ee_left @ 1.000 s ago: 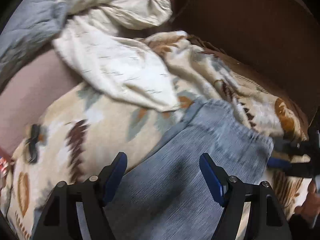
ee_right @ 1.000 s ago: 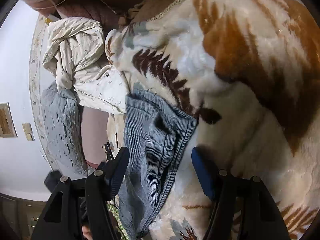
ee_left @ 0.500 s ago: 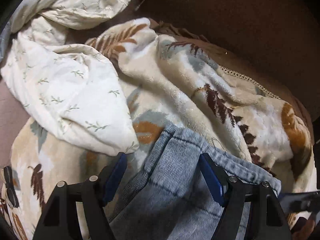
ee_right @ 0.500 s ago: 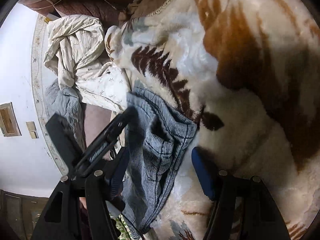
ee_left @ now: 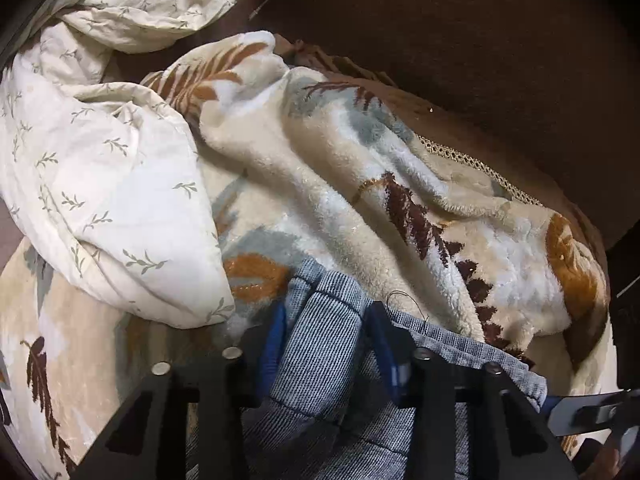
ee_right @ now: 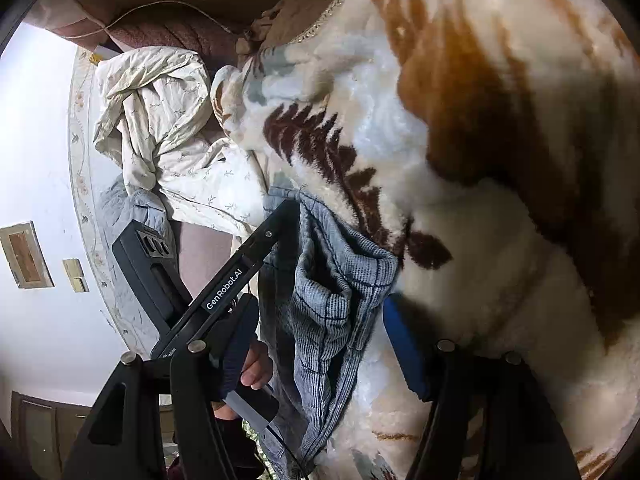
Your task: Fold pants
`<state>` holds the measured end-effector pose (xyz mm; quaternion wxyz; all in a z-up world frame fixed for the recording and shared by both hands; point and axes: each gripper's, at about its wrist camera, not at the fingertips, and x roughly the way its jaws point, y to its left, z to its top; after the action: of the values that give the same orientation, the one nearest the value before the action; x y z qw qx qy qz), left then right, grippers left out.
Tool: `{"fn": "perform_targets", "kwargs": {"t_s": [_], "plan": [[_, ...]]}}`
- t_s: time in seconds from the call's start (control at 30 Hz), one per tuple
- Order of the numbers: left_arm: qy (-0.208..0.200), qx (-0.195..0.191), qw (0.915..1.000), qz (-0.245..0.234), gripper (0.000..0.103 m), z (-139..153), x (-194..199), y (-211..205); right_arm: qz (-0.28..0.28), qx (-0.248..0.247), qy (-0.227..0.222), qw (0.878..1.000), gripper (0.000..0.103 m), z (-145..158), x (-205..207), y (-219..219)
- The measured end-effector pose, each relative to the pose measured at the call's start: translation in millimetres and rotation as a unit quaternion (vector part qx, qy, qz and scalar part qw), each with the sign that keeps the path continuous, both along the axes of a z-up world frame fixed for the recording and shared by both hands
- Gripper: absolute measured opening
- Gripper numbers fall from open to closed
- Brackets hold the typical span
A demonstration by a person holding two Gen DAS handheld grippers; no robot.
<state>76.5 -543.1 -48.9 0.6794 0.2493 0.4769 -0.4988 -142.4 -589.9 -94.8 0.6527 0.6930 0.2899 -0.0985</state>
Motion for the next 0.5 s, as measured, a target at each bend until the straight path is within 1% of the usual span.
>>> {"fn": "perform_targets", "kwargs": {"t_s": [0.17, 0.33, 0.37, 0.4, 0.43, 0.47, 0.5], "plan": [[0.002, -0.005, 1.0000, 0.007, 0.033, 3, 1, 5, 0.000, -0.005, 0.013, 1.000, 0.066, -2, 4, 0], [0.003, -0.006, 0.9998, 0.020, 0.027, 8, 3, 9, 0.010, -0.040, 0.031, 0.999, 0.066, 1, 12, 3], [0.003, -0.007, 0.9997, 0.022, 0.027, 8, 2, 10, 0.013, -0.054, 0.036, 0.998, 0.061, 3, 15, 3], [0.002, -0.007, 0.9997, 0.023, 0.027, 8, 2, 9, 0.014, -0.062, 0.043, 0.997, 0.052, 3, 17, 4], [0.001, -0.006, 0.9997, 0.026, 0.027, 8, 2, 9, 0.014, -0.066, 0.048, 0.997, 0.046, 1, 19, 3], [0.001, -0.004, 0.9996, 0.028, 0.027, 7, 2, 8, 0.010, -0.061, 0.052, 0.997, 0.037, -3, 19, 2], [0.001, -0.003, 0.9995, 0.031, 0.028, 6, 3, 6, 0.008, -0.054, 0.052, 0.997, 0.032, -6, 19, 1]]}}
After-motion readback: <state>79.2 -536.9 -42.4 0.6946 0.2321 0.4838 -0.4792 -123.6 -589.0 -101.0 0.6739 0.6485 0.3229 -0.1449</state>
